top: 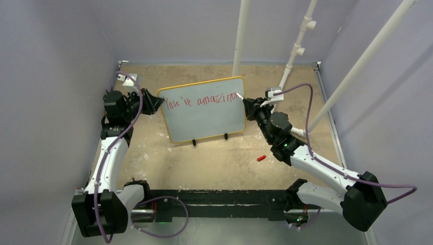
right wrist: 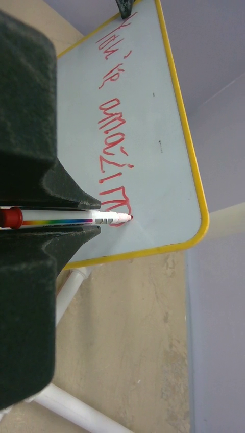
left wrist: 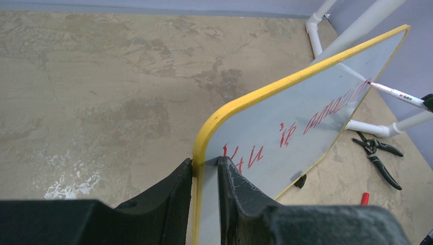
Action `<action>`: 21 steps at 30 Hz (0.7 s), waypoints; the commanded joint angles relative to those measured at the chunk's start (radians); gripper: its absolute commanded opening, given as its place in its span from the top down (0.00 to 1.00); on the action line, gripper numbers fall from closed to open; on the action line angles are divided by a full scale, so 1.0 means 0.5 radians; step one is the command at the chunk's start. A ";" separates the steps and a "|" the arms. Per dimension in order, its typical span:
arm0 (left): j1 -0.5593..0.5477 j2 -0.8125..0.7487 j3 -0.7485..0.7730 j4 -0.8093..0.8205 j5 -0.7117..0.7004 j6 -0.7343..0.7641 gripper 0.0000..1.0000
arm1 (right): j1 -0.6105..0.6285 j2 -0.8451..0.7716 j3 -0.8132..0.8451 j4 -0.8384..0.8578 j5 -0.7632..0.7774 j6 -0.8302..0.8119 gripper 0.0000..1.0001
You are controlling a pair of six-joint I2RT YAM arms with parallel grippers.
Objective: Write a sentence on the whiteboard
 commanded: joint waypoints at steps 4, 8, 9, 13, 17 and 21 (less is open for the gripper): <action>0.008 -0.012 -0.010 0.063 0.023 0.024 0.76 | -0.007 0.010 0.088 0.064 0.056 -0.062 1.00; 0.010 -0.015 -0.008 0.063 0.024 0.023 0.76 | -0.007 0.009 0.044 0.027 0.039 -0.019 1.00; 0.009 -0.015 -0.009 0.063 0.024 0.023 0.76 | -0.008 0.006 0.034 0.010 0.038 -0.004 1.00; 0.007 -0.018 -0.010 0.063 0.024 0.023 0.76 | -0.008 -0.009 -0.027 -0.037 0.042 0.057 1.00; 0.010 -0.019 -0.009 0.066 0.027 0.022 0.76 | -0.007 -0.014 -0.074 -0.074 0.085 0.100 1.00; 0.008 -0.024 -0.010 0.066 0.030 0.020 0.76 | -0.007 -0.036 -0.128 -0.108 0.087 0.154 1.00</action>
